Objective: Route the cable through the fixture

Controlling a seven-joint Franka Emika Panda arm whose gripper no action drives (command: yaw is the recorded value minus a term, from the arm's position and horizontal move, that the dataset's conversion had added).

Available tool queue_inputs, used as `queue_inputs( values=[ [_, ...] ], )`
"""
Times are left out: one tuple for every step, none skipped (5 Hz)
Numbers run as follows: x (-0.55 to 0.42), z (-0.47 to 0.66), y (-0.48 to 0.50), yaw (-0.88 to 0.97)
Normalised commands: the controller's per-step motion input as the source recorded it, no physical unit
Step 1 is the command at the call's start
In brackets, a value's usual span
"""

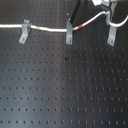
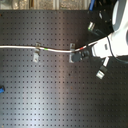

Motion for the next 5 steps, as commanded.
queue_inputs(
  values=[
    [-0.007,0.27,0.035,-0.31],
    [0.003,0.0,0.01,0.0],
    [-0.011,0.24,0.292,-0.02],
    [-0.115,0.51,0.29,-0.16],
    [-0.012,0.0,0.025,0.0]
  ],
)
